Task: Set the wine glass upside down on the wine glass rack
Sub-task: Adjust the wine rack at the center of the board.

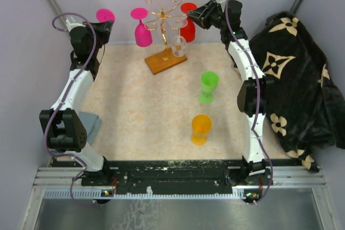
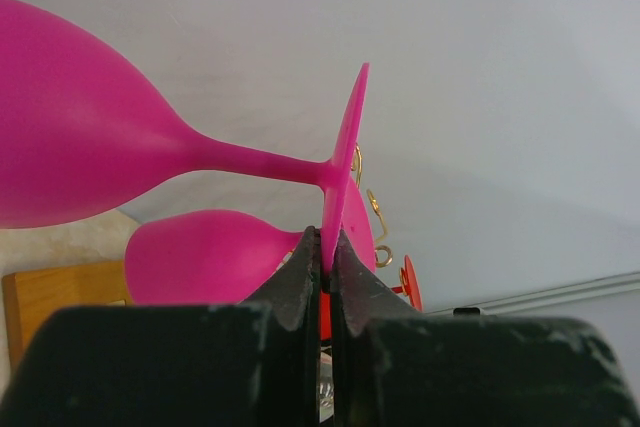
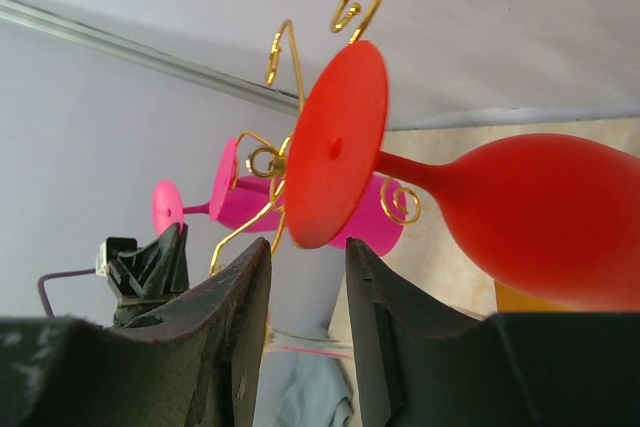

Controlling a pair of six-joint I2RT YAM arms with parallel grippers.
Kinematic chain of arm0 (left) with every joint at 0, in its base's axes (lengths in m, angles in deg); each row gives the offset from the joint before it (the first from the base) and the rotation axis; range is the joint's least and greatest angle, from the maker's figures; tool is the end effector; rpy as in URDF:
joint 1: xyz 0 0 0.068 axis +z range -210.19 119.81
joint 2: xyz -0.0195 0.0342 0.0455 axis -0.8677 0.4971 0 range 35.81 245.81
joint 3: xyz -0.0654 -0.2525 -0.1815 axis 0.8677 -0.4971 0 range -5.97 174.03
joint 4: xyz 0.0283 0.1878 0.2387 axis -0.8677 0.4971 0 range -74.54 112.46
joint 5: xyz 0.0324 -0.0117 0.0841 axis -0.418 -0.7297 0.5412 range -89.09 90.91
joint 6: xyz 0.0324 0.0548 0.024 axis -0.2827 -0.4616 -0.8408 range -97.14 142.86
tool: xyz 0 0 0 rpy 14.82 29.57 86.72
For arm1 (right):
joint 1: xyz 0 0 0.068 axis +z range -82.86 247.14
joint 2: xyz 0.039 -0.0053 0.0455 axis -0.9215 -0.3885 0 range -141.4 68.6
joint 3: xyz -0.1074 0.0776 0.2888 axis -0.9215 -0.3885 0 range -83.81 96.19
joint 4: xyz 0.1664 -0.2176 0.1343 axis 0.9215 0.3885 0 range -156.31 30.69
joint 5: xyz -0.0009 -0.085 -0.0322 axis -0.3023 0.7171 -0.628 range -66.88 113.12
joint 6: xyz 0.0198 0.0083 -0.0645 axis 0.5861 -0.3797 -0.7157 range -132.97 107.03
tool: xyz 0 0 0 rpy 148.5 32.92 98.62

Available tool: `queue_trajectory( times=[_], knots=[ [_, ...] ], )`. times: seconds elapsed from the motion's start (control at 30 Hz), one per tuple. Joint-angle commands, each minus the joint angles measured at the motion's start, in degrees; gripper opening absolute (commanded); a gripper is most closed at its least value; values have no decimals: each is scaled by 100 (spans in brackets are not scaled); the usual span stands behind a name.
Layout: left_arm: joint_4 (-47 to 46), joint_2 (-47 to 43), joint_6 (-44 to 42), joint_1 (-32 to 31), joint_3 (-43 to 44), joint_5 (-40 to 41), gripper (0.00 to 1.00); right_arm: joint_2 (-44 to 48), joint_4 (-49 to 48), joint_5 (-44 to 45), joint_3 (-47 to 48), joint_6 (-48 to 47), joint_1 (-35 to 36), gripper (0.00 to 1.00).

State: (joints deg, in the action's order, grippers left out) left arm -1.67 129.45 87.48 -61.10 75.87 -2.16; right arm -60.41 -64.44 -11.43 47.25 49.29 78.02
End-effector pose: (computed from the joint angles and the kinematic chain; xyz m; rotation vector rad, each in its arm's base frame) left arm 0.4647 -0.0103 0.4343 -0.7810 1.3435 -0.9576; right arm 0.6060 0.1480 0.4253 0.2579 1.7526 1.4330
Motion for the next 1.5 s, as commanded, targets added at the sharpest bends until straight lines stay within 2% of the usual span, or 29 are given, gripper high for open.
queue_trajectory(
  times=[0.0,1.07,1.4,1.47],
  knots=[
    [-186,13,-68,34,218,-18,4,-88,-285,89,313,58,64,36],
    [-197,75,-48,33,249,-44,4,-356,-723,324,482,201,76,35],
    [-199,101,-61,34,282,-42,4,-506,-722,342,675,216,98,25],
    [-195,110,-64,30,283,-34,4,-511,-731,342,683,209,98,19]
  ],
)
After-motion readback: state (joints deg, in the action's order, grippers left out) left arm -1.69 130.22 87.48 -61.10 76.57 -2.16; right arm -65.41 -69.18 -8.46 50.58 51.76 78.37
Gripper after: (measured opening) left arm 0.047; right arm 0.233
